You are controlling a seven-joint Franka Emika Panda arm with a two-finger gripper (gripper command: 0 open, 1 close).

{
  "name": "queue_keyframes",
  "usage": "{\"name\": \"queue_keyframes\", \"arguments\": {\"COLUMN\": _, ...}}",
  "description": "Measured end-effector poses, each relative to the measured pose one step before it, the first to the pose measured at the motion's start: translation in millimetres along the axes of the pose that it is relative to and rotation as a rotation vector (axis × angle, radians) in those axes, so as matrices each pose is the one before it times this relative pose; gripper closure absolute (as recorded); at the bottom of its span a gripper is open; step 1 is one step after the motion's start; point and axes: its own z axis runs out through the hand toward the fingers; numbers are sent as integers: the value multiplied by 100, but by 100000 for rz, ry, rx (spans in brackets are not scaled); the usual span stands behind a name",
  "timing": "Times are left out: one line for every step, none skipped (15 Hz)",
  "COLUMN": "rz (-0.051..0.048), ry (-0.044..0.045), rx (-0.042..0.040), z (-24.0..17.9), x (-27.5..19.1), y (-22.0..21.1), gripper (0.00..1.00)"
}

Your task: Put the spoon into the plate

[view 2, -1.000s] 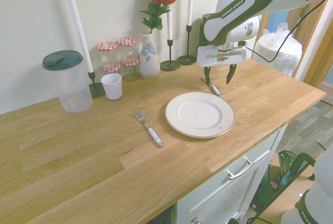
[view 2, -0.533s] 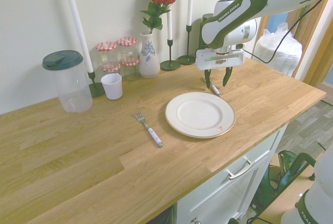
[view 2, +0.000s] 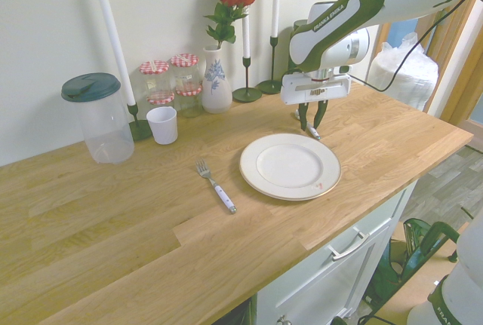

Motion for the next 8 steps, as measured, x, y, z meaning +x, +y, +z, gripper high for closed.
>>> {"name": "queue_keyframes", "arguments": {"rz": -152, "ry": -136, "rx": 58, "z": 286, "x": 186, "y": 197, "gripper": 100}}
{"name": "queue_keyframes", "arguments": {"rz": -92, "ry": -268, "rx": -48, "z": 257, "x": 184, "y": 190, "gripper": 100}}
{"name": "queue_keyframes", "arguments": {"rz": -109, "ry": -147, "rx": 285, "z": 2, "x": 119, "y": 89, "gripper": 100}}
{"name": "queue_keyframes", "arguments": {"rz": -98, "ry": 39, "rx": 117, "z": -15, "x": 19, "y": 3, "gripper": 100}}
{"name": "queue_keyframes", "arguments": {"rz": -94, "ry": 95, "rx": 98, "z": -31, "x": 51, "y": 30, "gripper": 100}}
{"name": "queue_keyframes", "arguments": {"rz": -232, "ry": -25, "rx": 76, "z": -4, "x": 13, "y": 8, "gripper": 100}}
{"name": "queue_keyframes", "arguments": {"rz": -325, "ry": -88, "rx": 141, "z": 12, "x": 20, "y": 26, "gripper": 100}}
{"name": "queue_keyframes", "arguments": {"rz": -343, "ry": -229, "rx": 325, "z": 7, "x": 36, "y": 48, "gripper": 100}}
